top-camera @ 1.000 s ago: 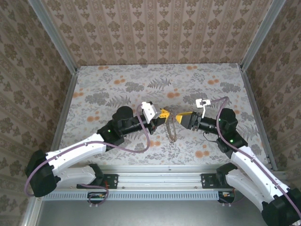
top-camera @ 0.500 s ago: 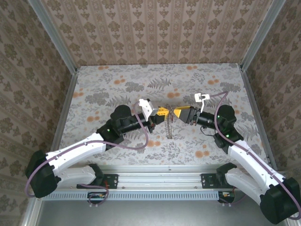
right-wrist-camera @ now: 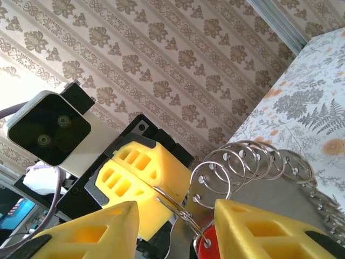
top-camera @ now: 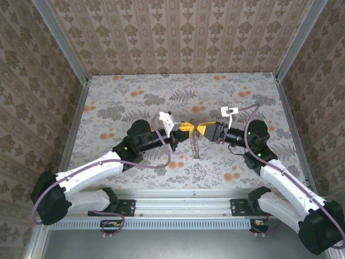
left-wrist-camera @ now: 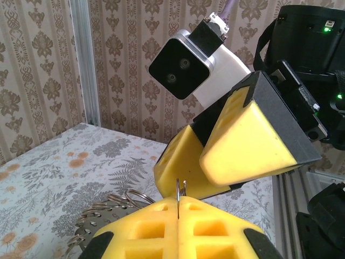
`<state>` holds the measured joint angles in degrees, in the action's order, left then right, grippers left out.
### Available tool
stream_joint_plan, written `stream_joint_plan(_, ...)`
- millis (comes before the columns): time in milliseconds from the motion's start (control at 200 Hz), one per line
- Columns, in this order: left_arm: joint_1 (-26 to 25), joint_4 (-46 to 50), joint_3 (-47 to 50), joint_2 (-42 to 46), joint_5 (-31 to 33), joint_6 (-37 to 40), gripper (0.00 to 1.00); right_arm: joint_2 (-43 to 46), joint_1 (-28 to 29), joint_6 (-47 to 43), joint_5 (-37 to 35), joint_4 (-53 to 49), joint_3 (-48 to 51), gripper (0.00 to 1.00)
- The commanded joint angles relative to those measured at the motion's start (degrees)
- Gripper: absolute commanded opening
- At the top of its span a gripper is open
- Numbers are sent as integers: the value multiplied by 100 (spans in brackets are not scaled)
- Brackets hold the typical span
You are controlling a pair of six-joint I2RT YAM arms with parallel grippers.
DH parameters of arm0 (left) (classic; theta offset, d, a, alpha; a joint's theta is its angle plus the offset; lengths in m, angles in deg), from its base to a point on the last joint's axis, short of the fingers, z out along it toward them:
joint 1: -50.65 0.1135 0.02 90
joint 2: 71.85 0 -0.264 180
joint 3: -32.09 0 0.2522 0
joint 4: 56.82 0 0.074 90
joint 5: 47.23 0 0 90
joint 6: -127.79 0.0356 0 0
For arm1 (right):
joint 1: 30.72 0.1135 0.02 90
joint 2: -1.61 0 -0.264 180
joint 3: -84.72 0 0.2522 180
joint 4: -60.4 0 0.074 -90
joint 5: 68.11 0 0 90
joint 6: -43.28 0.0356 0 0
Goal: Put the keys on the keyring
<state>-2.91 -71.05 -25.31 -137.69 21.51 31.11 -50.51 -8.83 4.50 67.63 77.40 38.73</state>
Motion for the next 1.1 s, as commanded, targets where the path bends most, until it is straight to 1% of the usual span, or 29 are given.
stream_joint_plan(0,30,-436,-29,-7,-116,-152,0,-53,104,1,54,303,-212,41)
stream_joint_plan(60,30,-432,-39,-23,-113,-160,0,-64,129,2,30,316,-201,39)
stream_joint_plan(235,30,-427,-66,-33,-98,-177,0,-5,131,-49,15,251,-182,28)
stream_joint_plan(310,36,-427,-79,-34,-80,-189,0,50,131,-86,10,181,-170,25)
stream_joint_plan(405,33,-410,-97,-43,-63,-185,0,133,134,-174,-8,26,-165,13)
stream_joint_plan(465,36,-398,-107,-43,-63,-195,0,189,132,-240,-28,-73,-172,0)
stream_joint_plan(605,31,-364,-112,-27,-46,-202,0,252,124,-391,-104,-294,-210,0)
stream_joint_plan(785,70,-38,-154,162,130,-97,0,232,116,-613,-188,-491,-336,0)
stream_joint_plan(1095,92,101,-214,188,37,-220,0,140,121,-537,-249,-232,-332,0)
